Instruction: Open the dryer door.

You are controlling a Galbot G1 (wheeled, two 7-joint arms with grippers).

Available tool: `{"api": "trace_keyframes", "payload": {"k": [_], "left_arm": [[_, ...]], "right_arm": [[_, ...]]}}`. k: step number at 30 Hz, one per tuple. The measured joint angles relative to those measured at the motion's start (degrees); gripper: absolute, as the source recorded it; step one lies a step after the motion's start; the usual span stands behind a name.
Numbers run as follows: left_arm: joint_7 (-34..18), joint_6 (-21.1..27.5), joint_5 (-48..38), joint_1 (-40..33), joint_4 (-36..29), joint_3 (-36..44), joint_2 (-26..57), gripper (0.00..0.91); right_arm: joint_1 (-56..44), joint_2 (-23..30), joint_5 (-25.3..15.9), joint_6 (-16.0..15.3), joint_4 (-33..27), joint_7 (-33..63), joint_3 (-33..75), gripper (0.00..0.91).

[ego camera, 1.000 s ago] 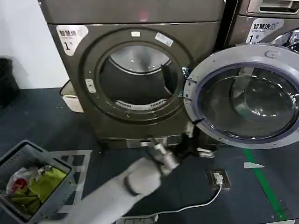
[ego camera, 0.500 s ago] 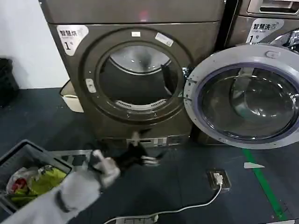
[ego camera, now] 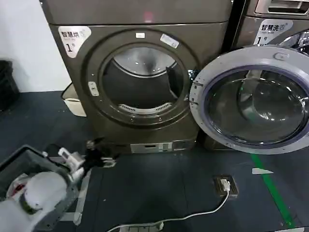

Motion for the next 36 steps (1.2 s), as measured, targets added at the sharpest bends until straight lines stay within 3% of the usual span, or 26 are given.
{"api": "trace_keyframes", "payload": {"k": [8,17,27,36], "left_arm": [[-6.53,10.55,-14.28,8.09,1.97,-12.74,-2.01,0.907],[-19.26,10.65,-35.4,13.89,7.97,-22.99,-1.8,0.907],[-34.05,10.61,-56.77,16.04,12.84,-24.55,0.48,0.907],[-41.62,10.58,-69.36,17.54,17.88,-25.73,4.15,0.907]], "right_arm": [[0.96,-0.35,-0.08,0.0,-0.3,-0.18,-0.71,0.907],[1.46,0.87,-0.81,0.22,-0.24,-0.52,-2.22,0.907],[1.66,0.9,-0.86,0.35,-0.22,-0.49,-2.28,0.907],[2.27,1.05,-1.16,0.72,-0.87,-0.52,-2.8,0.907]]}}
